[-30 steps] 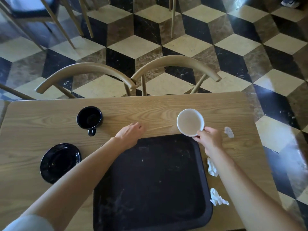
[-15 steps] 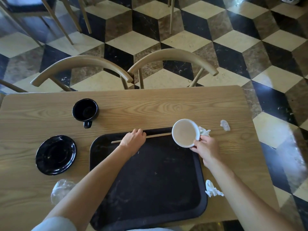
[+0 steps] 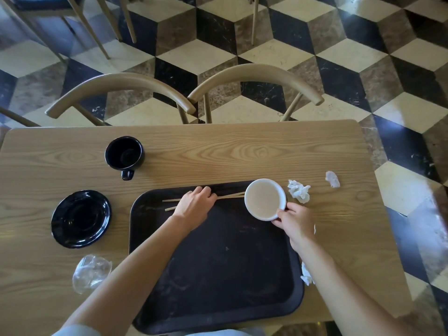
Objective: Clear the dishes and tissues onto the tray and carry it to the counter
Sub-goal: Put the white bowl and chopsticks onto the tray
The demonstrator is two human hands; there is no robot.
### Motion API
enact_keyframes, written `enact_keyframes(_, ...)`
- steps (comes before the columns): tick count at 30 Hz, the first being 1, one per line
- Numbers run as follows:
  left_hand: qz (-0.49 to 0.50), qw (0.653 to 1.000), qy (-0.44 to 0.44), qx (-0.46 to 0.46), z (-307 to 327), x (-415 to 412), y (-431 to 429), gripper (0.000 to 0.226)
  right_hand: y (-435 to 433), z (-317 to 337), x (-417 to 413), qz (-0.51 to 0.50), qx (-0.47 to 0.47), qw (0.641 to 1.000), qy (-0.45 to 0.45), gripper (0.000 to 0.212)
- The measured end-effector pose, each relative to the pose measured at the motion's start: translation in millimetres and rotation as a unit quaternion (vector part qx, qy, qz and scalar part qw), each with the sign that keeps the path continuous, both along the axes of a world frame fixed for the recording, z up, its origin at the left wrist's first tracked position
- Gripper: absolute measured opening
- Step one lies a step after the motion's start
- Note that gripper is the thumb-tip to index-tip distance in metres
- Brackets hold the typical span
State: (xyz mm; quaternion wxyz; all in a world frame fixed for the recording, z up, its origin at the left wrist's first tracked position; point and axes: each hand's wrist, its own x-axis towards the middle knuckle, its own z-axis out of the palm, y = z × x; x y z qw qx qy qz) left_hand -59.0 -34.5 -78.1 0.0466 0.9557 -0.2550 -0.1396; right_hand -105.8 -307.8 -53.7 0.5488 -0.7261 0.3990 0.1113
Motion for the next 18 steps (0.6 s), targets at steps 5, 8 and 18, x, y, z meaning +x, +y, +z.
enact_keyframes(5,0.013,0.998,-0.035,-0.043,-6.4,-3.4,5.5,0.028,0.6,0.9,-3.1,-0.011,0.016,1.000,-0.003,0.010)
enact_keyframes(8,0.002,0.998,-0.031,-0.060,-7.2,-4.0,7.7,0.027,0.8,4.4,-4.5,-0.018,0.018,1.000,-0.004,0.014)
enact_keyframes(18,-0.030,0.993,-0.027,-0.108,-13.1,-8.0,-1.6,0.055,-1.6,19.9,-3.9,-0.090,0.048,0.994,-0.040,0.011)
